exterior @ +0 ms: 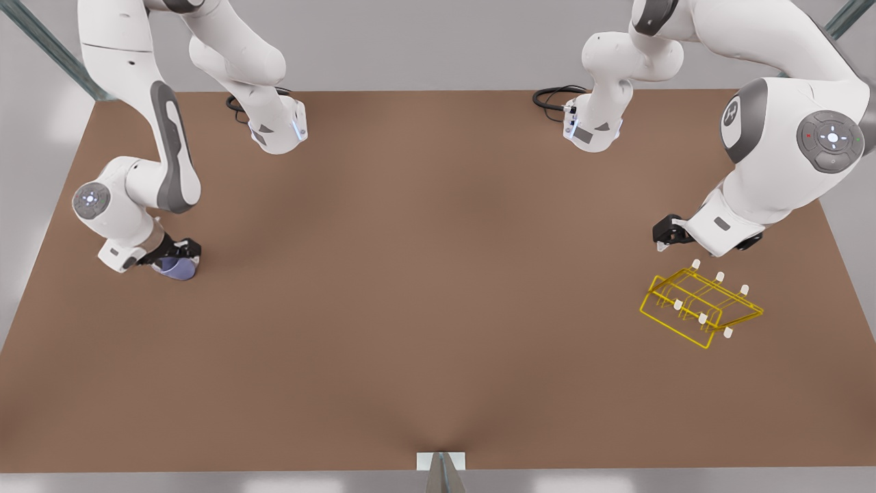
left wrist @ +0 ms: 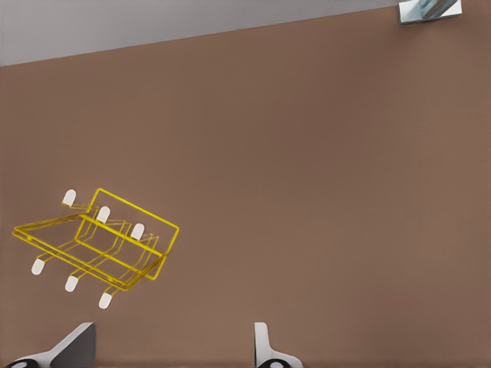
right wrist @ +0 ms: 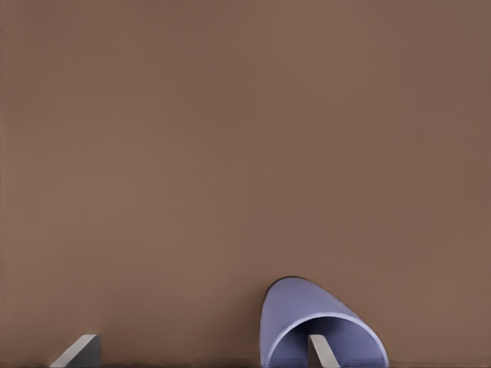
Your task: Place the cup on the cup holder
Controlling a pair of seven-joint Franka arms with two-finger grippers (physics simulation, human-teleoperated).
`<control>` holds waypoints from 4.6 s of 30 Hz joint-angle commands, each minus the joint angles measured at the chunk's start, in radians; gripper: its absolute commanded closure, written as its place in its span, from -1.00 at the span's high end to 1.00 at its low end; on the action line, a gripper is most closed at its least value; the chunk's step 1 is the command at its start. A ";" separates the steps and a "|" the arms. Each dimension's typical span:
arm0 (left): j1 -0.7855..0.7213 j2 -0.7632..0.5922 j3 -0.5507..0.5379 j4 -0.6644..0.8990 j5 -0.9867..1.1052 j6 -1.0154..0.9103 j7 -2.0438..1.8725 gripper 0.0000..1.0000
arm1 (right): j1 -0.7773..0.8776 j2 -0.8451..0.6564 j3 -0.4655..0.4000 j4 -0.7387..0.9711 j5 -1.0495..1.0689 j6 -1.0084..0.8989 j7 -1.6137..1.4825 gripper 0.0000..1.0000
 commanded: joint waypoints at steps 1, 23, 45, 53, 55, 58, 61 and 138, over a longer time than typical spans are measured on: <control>0.000 -0.001 0.000 0.000 0.001 0.000 -0.001 1.00 | -0.001 -0.011 0.000 -0.023 0.002 0.021 -0.182 1.00; 0.002 0.006 -0.001 0.000 0.002 0.008 0.000 1.00 | -0.052 0.033 -0.001 -0.120 0.002 0.165 -0.182 1.00; -0.001 0.005 -0.001 0.000 0.002 0.006 0.000 1.00 | -0.108 0.131 -0.001 -0.124 -0.009 0.289 -0.188 -0.10; -0.001 0.006 -0.001 -0.001 0.002 0.006 0.000 1.00 | -0.125 0.139 -0.003 -0.107 -0.032 0.280 -0.187 -0.57; -0.001 0.006 -0.001 -0.001 0.002 0.006 0.000 1.00 | -0.124 0.137 -0.001 -0.091 -0.033 0.245 -0.193 -0.57; -0.001 0.006 -0.001 -0.001 0.002 0.006 0.000 1.00 | -0.110 0.114 0.002 -0.020 -0.030 0.087 -0.188 -0.57; -0.003 0.006 -0.001 -0.001 0.002 0.006 -0.001 1.00 | -0.110 0.087 0.051 0.069 -0.018 -0.062 -0.185 -0.57; -0.004 0.028 -0.001 -0.003 0.004 0.006 0.000 1.00 | 0.973 1.224 0.088 1.430 1.656 -0.367 -0.254 -0.57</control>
